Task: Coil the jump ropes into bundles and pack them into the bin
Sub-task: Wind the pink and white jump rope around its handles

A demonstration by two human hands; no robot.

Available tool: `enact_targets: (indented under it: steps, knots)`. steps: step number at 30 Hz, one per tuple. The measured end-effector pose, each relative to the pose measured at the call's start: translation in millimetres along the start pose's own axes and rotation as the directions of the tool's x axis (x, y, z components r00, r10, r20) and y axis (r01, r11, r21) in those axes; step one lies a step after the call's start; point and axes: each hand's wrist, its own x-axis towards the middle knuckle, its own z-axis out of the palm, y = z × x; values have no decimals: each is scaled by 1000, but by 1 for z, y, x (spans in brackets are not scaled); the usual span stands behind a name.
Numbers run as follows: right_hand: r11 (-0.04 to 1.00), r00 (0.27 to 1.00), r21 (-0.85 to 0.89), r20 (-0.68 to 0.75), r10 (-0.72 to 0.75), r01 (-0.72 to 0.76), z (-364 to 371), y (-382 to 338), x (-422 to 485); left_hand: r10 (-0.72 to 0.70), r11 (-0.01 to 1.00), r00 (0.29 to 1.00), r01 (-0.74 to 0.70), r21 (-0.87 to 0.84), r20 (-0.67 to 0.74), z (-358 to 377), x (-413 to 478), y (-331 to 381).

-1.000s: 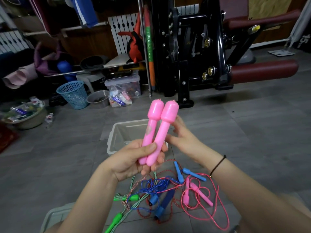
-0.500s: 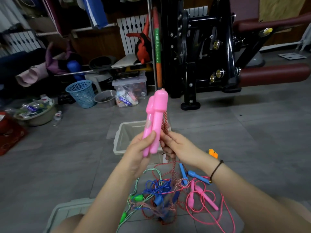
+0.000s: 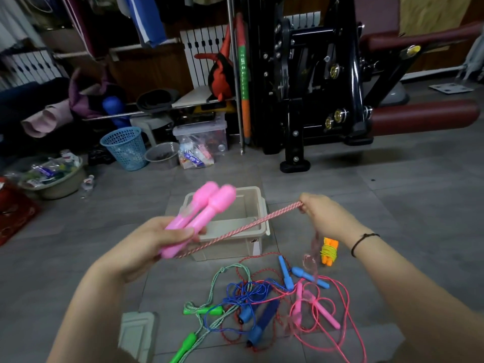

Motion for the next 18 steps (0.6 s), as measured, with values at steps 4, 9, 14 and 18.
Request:
enact_targets:
  steps: [4, 9, 14, 18]
  knots:
    - [997, 998, -48, 30, -60, 61, 8, -12, -6, -82, 963, 988, 112, 244, -130, -3, 3, -11]
    - [978, 980, -63, -3, -199, 198, 15, -42, -12, 15, 1000, 998, -14, 16, -61, 26, 16, -10]
    - [939, 959, 193, -45, -281, 284, 23, -78, -13, 65, 980, 992, -44, -194, 106, 88, 38, -7]
    - [882, 963, 389, -61, -261, 264, 24, -82, -5, 96, 969, 985, -59, -241, 142, 92, 50, -5]
